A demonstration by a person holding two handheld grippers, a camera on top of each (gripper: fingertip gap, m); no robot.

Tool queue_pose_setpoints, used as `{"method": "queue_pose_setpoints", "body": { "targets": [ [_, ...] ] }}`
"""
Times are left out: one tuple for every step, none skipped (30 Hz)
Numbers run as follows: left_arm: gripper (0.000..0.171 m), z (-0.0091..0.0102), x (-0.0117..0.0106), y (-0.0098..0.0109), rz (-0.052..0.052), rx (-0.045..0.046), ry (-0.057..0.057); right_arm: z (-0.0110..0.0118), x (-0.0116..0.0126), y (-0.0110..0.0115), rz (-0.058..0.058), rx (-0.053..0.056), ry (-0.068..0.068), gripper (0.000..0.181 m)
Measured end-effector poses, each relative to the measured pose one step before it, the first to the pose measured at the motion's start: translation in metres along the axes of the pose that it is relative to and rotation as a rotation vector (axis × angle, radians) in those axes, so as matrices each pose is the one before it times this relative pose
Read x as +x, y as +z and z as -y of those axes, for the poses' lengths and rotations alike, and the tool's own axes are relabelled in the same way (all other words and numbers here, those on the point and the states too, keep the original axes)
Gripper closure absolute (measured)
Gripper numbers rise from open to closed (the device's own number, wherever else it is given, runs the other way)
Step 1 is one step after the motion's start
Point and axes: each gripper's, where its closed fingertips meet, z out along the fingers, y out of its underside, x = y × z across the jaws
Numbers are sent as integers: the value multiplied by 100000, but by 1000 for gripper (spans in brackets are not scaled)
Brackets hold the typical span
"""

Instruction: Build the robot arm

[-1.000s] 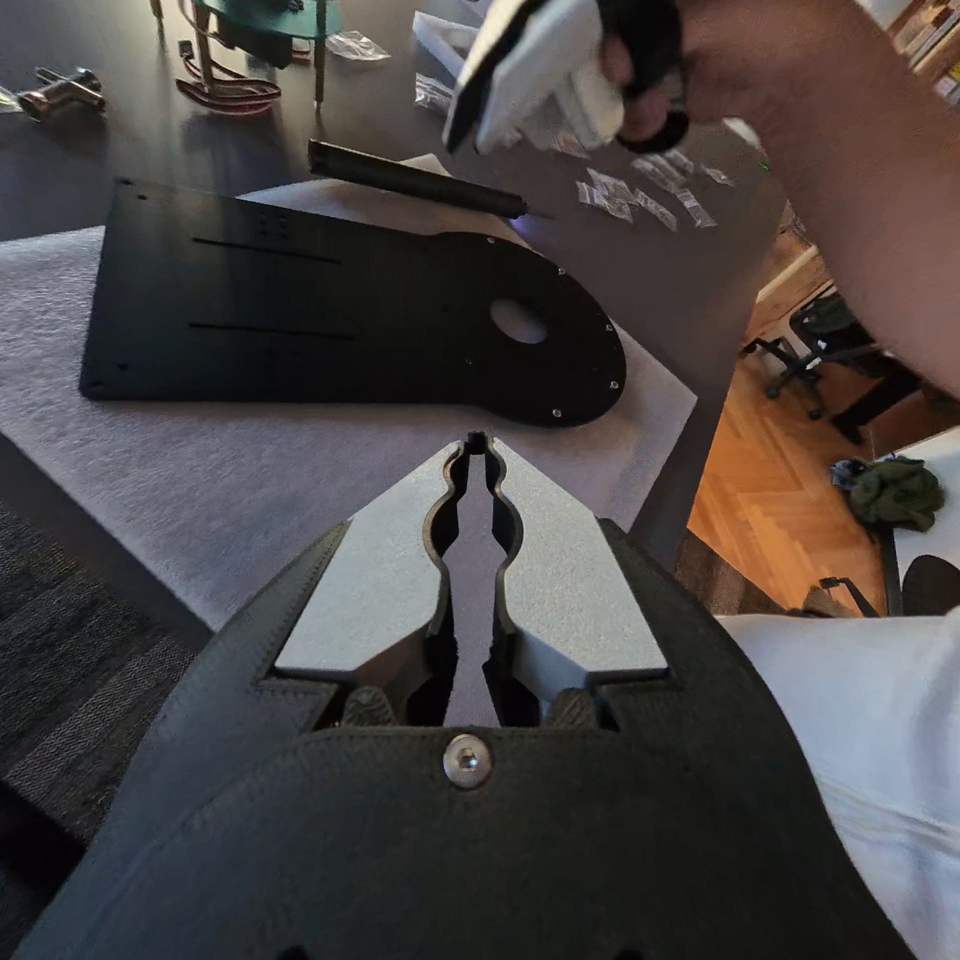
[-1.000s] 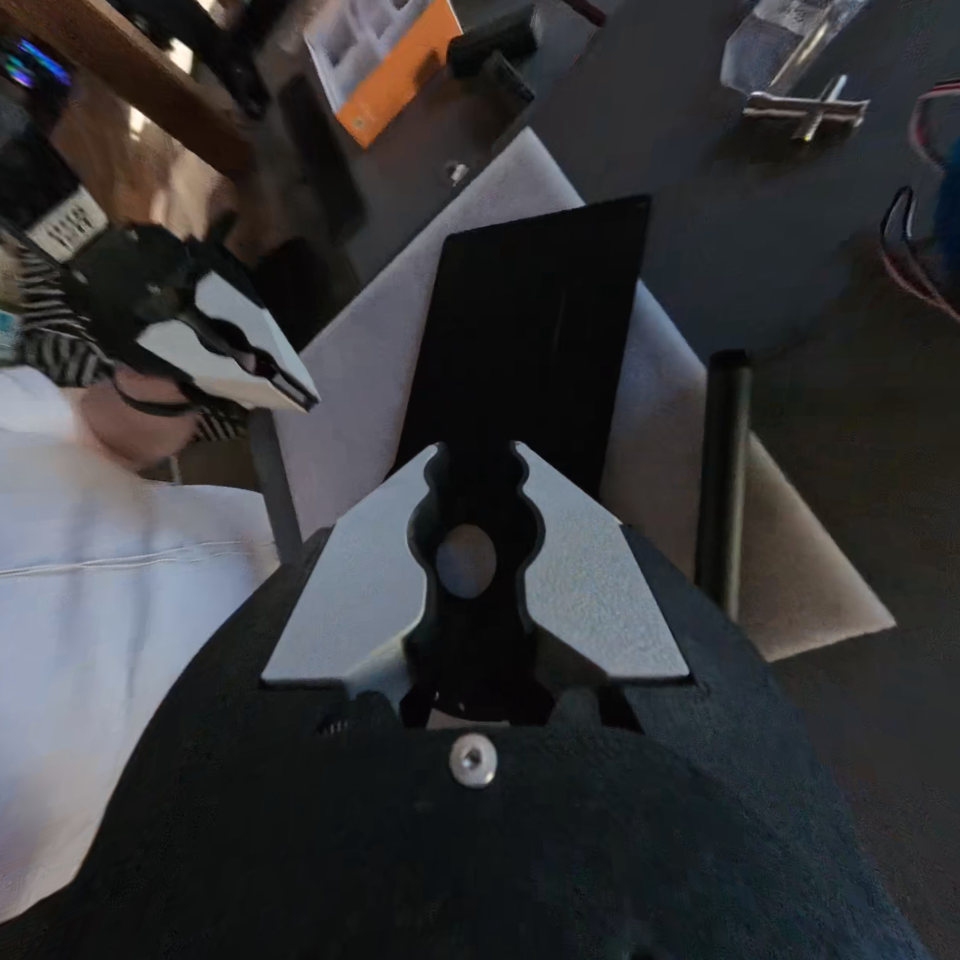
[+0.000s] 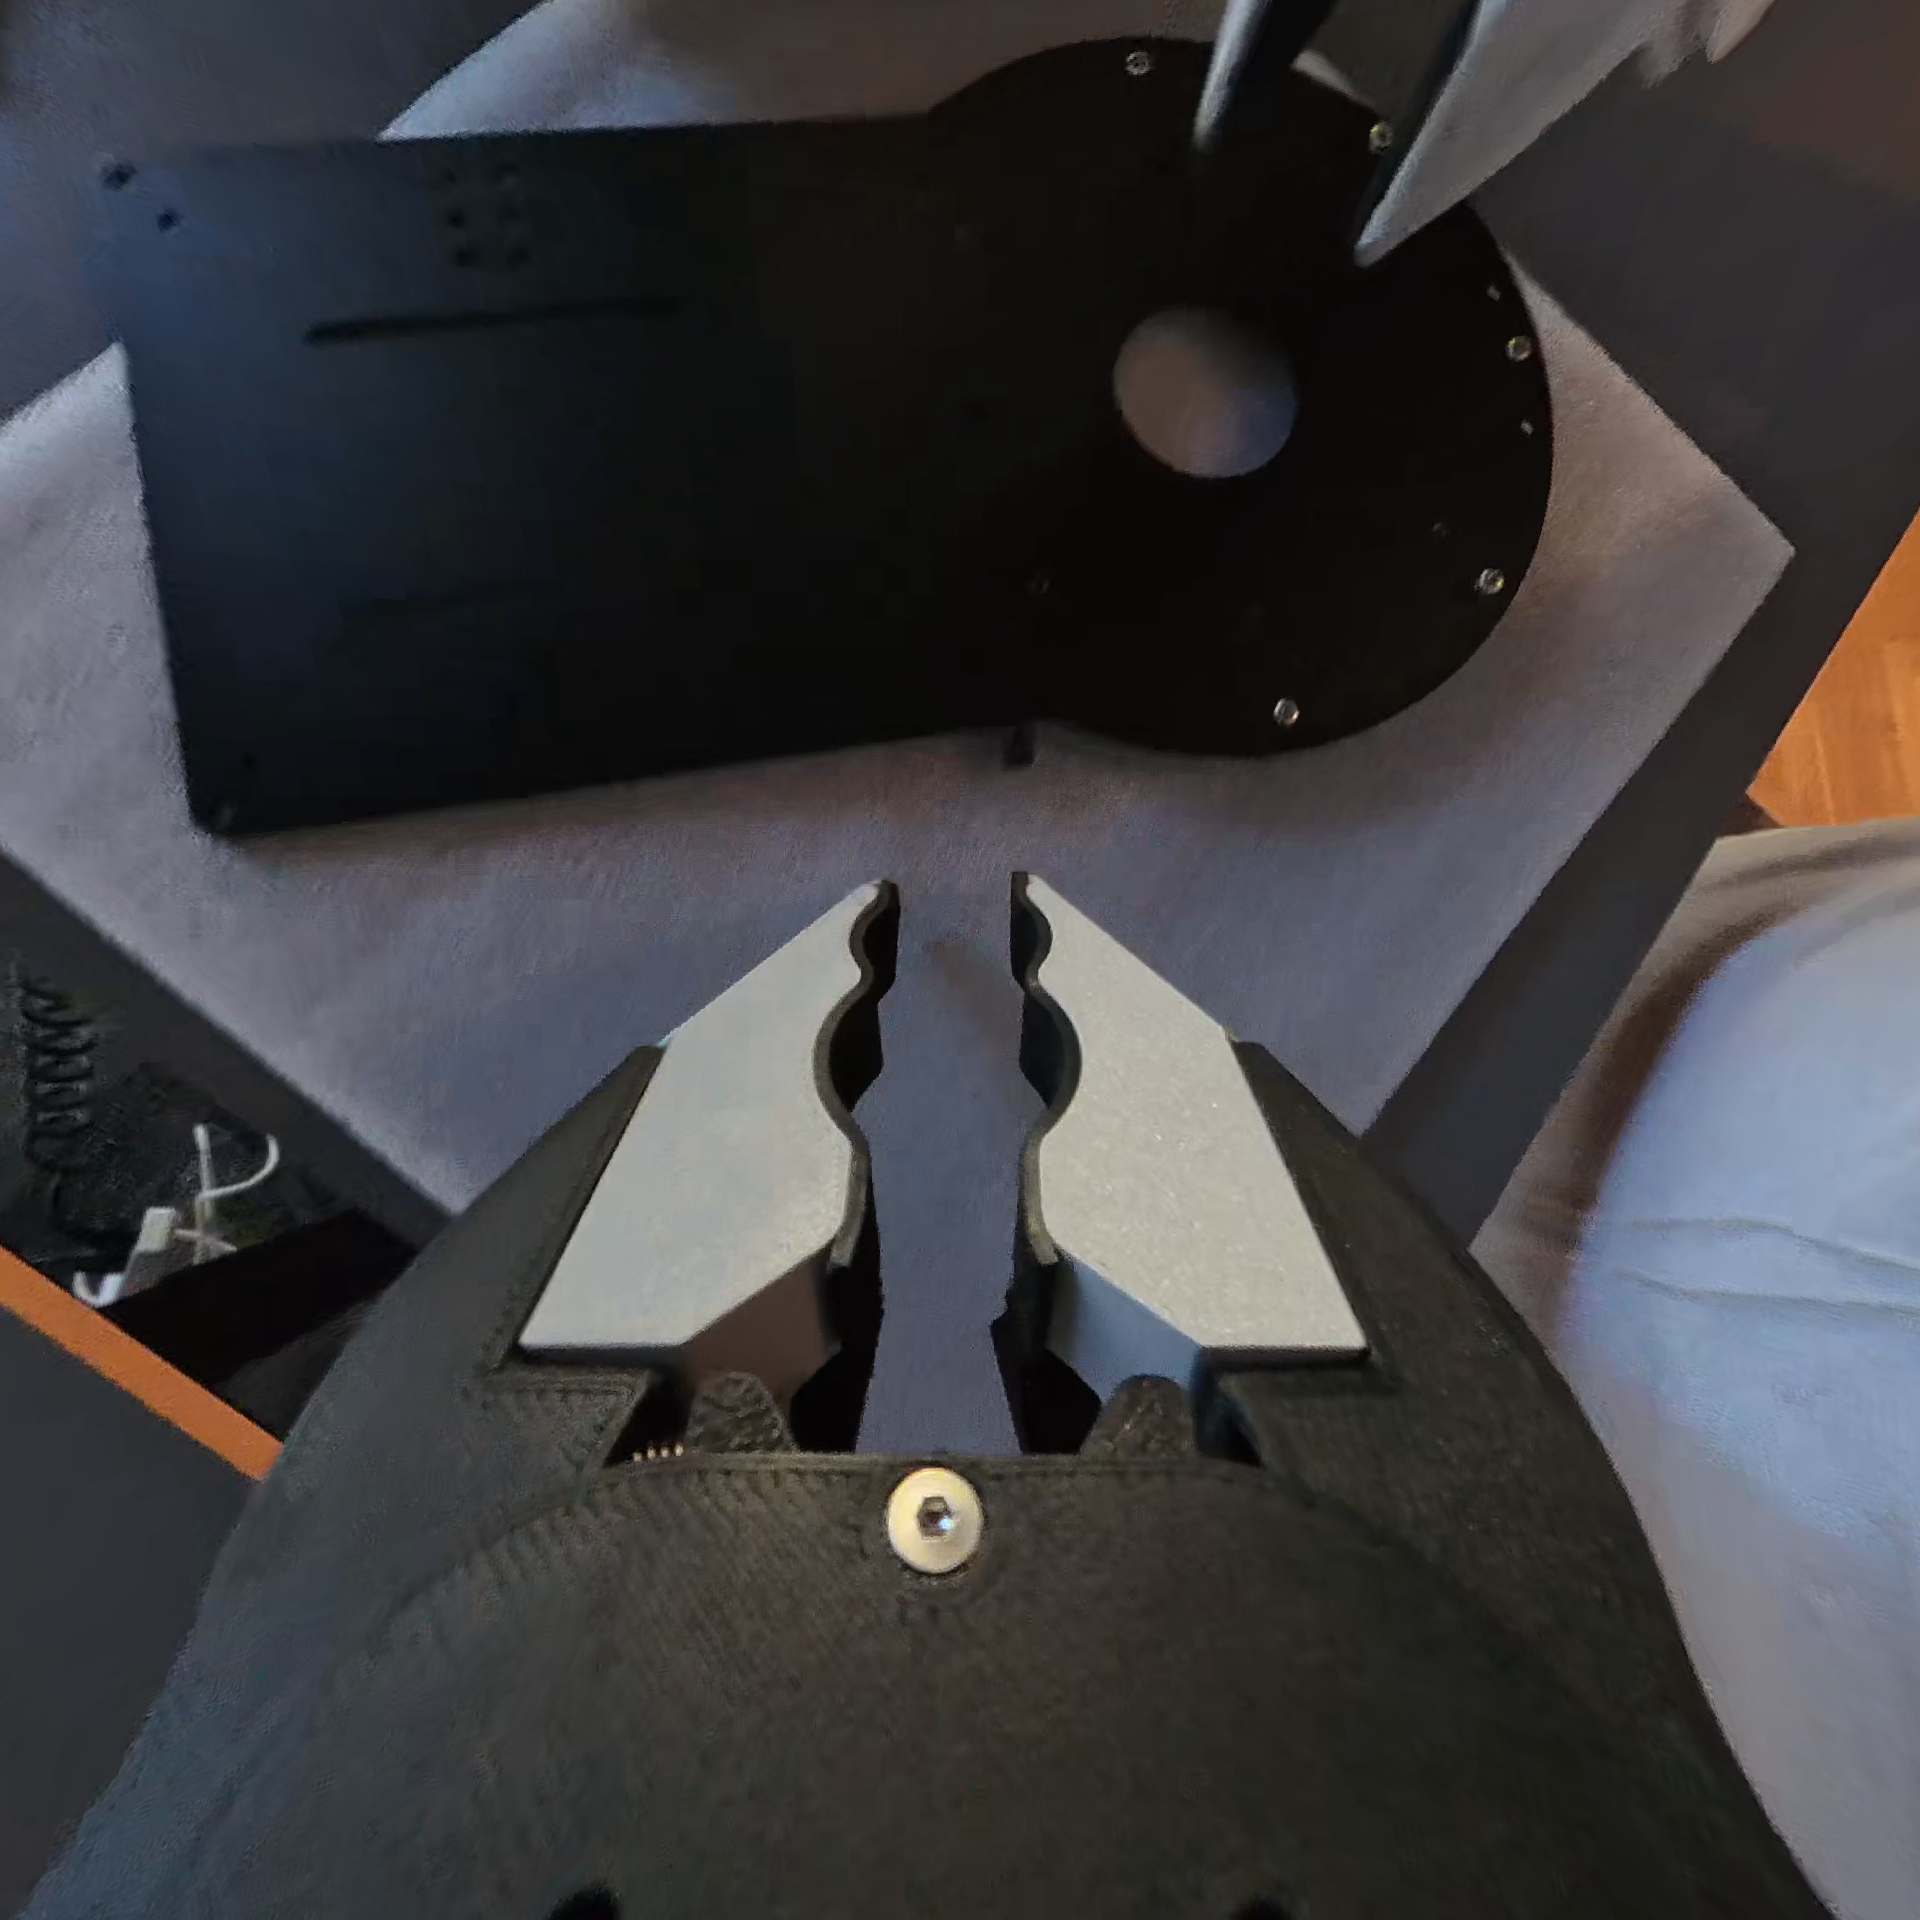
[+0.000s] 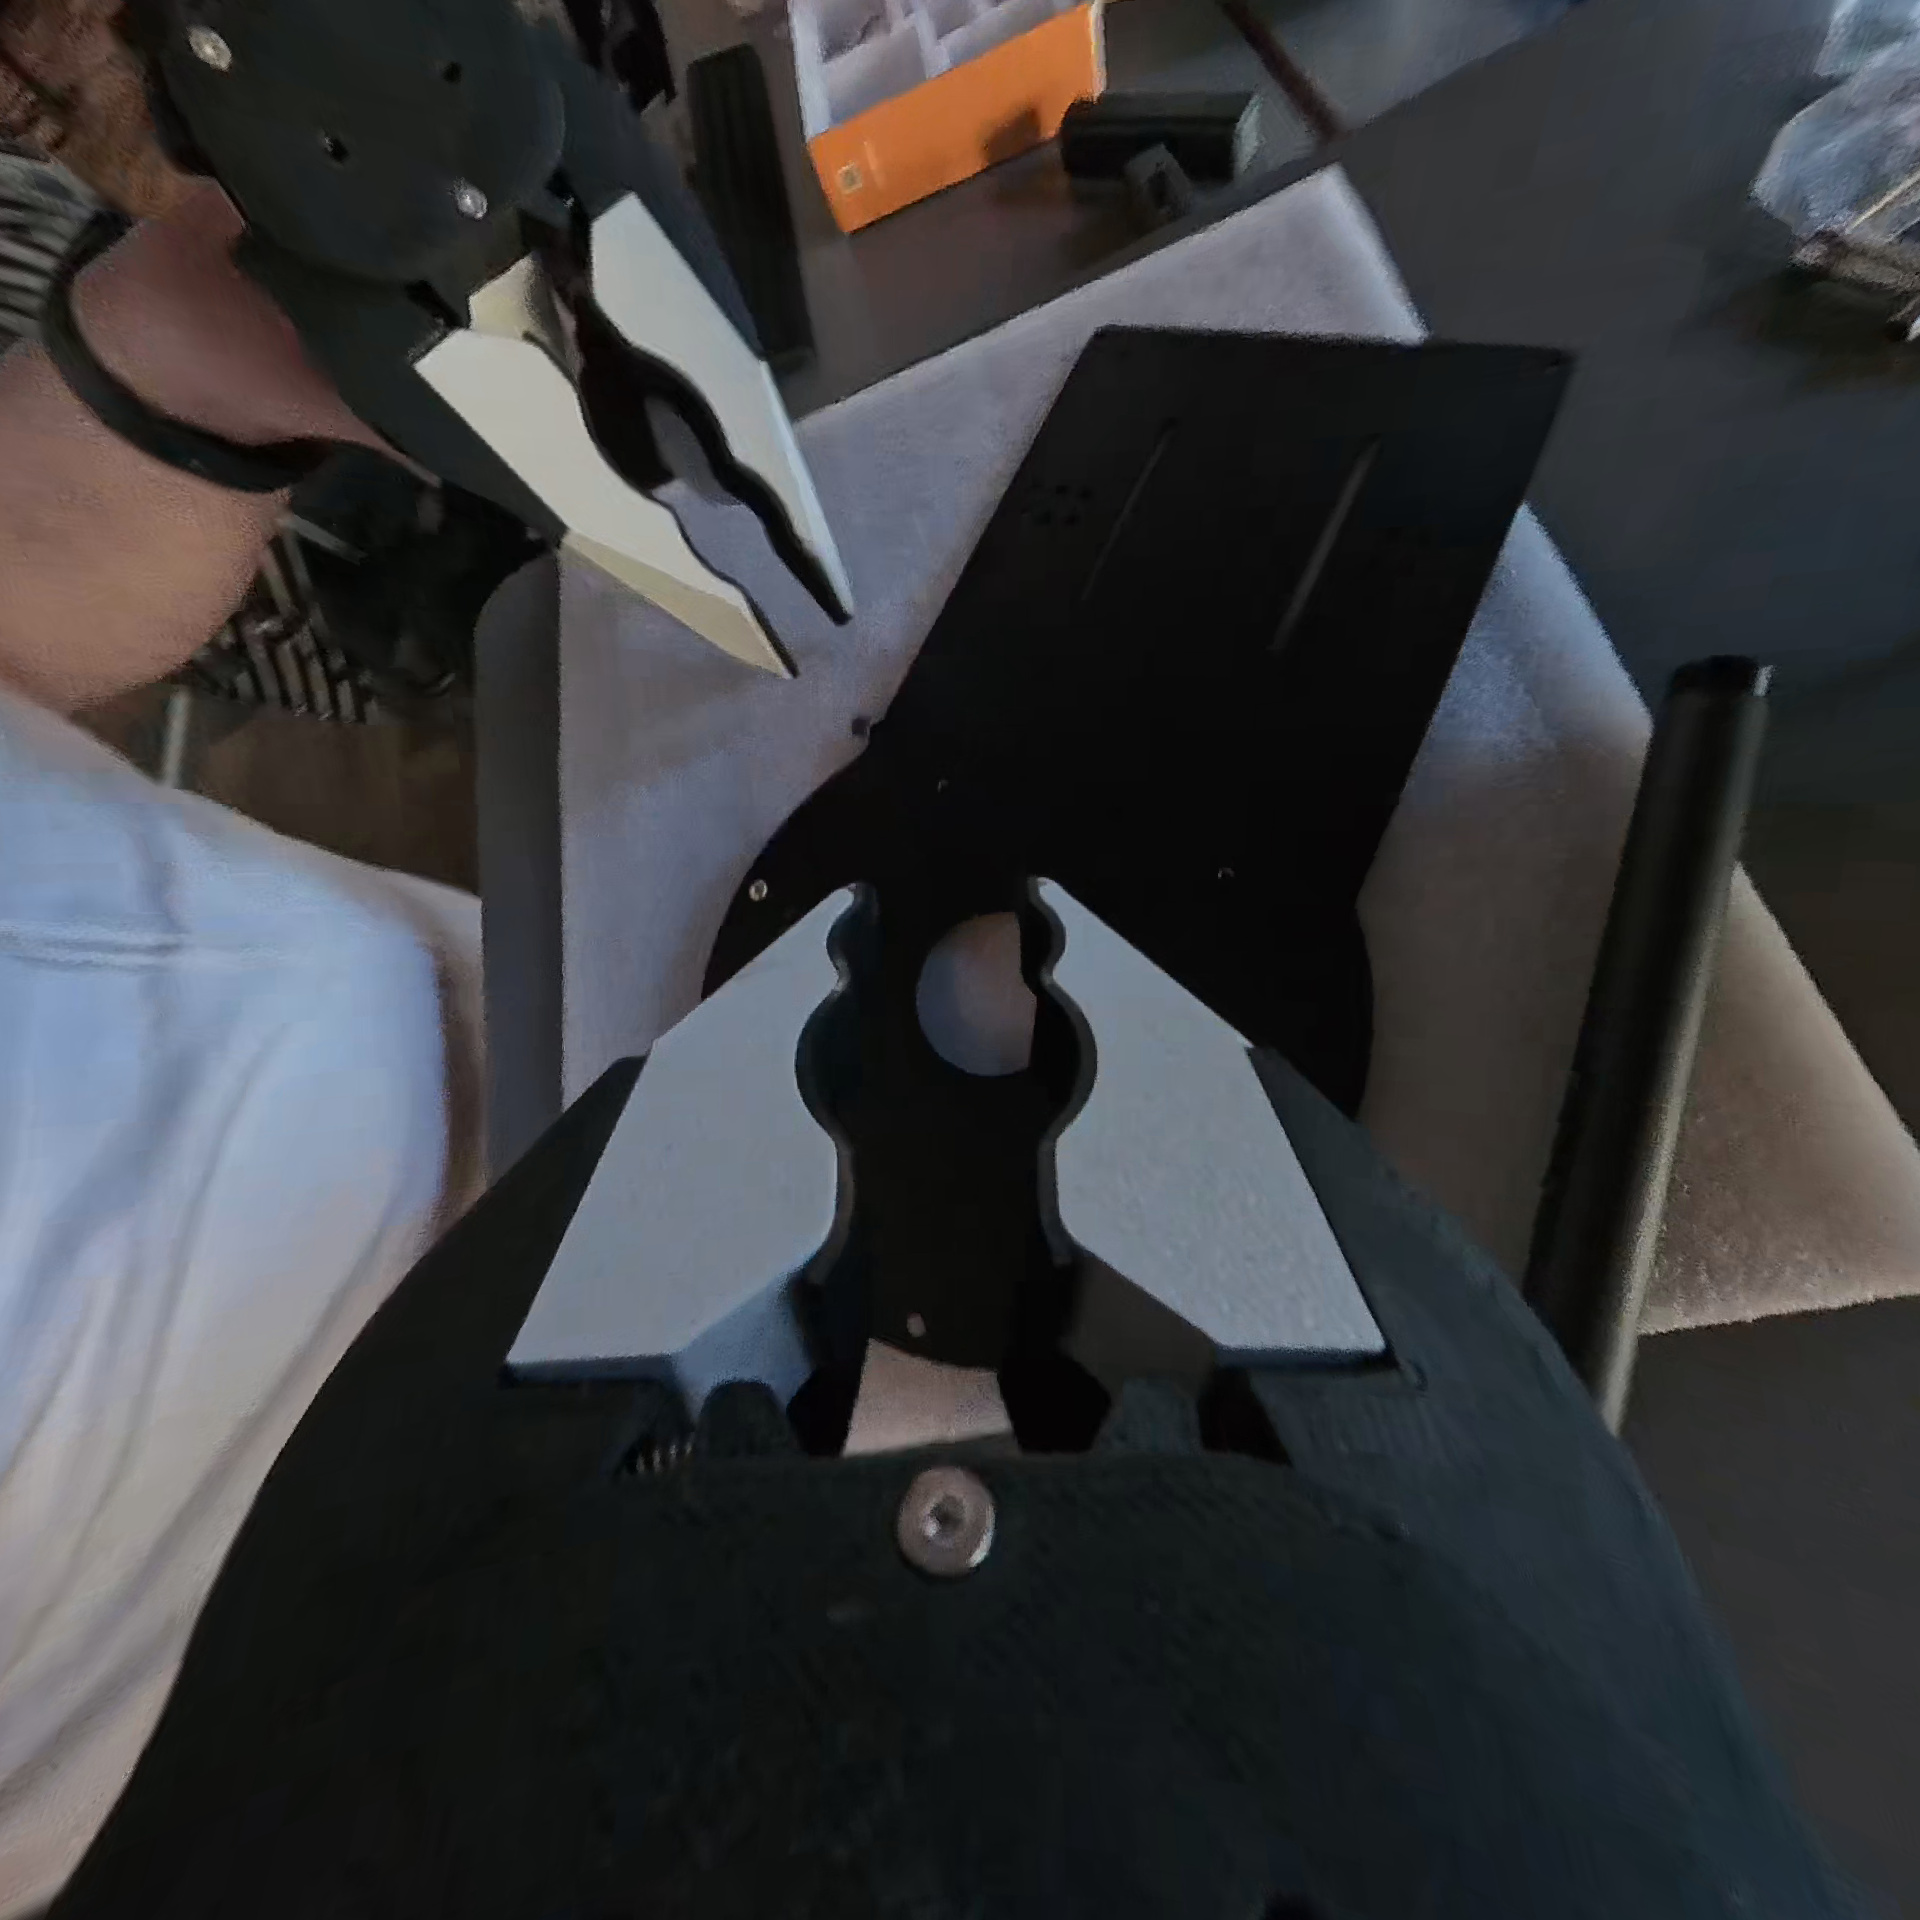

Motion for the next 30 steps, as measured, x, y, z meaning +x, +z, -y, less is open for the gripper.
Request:
{"method": "queue_pose_setpoints", "body": {
  "targets": [
    [152, -427, -302, -538, 145, 1047, -1813, 353, -370, 146, -3941, 4350, -1144, 155],
    [154, -242, -325, -497, 119, 1566, -1811, 87, -548, 286, -3869, 2572, -1516, 156],
    [156, 72, -270, -432, -287, 2487, -1539, -194, -482, 396, -4677, 341, -1344, 155],
    [159, 358, -45, -358, -1771, 3039, -1132, -283, -538, 453, -4202, -711, -2215, 155],
    [162, 504, 234, -212, -3496, 2603, -1108, -326, -485, 437, -3600, -1450, -2582, 155],
    [162, 528, 339, -47, -4198, 1521, -1293, -279, -165, 337, -3665, -1739, -1370, 154],
    [162, 467, 321, 134, -3836, 223, -1035, -172, 84, 224, -2742, -1299, 461, 154],
    [162, 341, 256, 262, -2972, -868, -305, -79, 189, 128, -552, -658, 2731, 153],
    [162, 277, 211, 387, -2040, -1129, 569, -170, 252, 62, 1703, -937, 5482, 153],
    [163, 271, 160, 419, -1124, -908, 1513, -226, 393, -6, 2872, -1499, 7443, 152],
    [165, 244, -31, 366, 443, -546, 2108, -285, 528, -75, 2868, -1976, 8498, 152],
    [166, 195, -352, 248, 2381, -219, 1763, -321, 439, -94, 3794, -2233, 8798, 152],
    [168, 82, -691, 97, 3769, -222, 210, -261, 142, -118, 5837, -2131, 8583, 152],
    [169, 0, -903, -36, 3540, -88, -1884, -67, -33, -166, 6086, -1296, 8290, 153],
    [167, -66, -898, -127, 1455, 103, -3700, 27, -173, -167, 5917, -267, 6488, 153],
    [164, -33, -917, -235, -632, 354, -4676, 14, -127, -157, 4437, -452, 4423, 157],
    [164, 215, -1098, -401, -961, 1739, -4034, 101, 104, -113, 1192, 111, 1407, 158],
    [165, 443, -1361, -560, 229, 3105, -1941, 127, 20, -94, -156, 147, -2328, 158],
    [164, 431, -1513, -590, 1412, 2625, -174, 195, -187, -108, -298, 226, -4276, 158],
    [161, 256, -1300, -537, 1123, 870, 75, 299, -305, -143, -451, 263, -5563, 157],
    [158, 146, -747, -425, -750, -336, -528, 358, -227, -178, -1158, -585, -7004, 156],
    [156, 190, -177, -312, -2687, -359, -659, 396, 171, -207, -2878, -1870, -8627, 153],
    [156, 210, 86, -169, -2800, 128, 562, 321, 764, -275, -4677, -3623, -10043, 149],
    [156, 3, 117, 4, -1827, -416, 1172, 352, 1134, -267, -3925, -3425, -9511, 149],
    [155, -215, 256, 119, -2248, -1469, -1022, 558, 1380, -219, -2483, -1417, -5448, 149],
    [155, -228, 460, 186, -3315, -1264, -4353, 673, 1395, -83, 70, 98, 959, 150],
    [156, -141, 460, 185, -3302, 158, -6709, 773, 1102, 35, 3037, 402, 6295, 150],
    [157, -97, 462, 176, -3509, 1760, -7942, 814, 646, 119, 4894, 242, 7730, 151],
    [157, -196, 565, 200, -4135, 2550, -8280, 563, 279, 193, 5512, -1072, 6472, 149],
    [157, -309, 462, 201, -4106, 2429, -7724, 408, 432, 246, 2821, -1420, 4245, 148]
  ]
}}
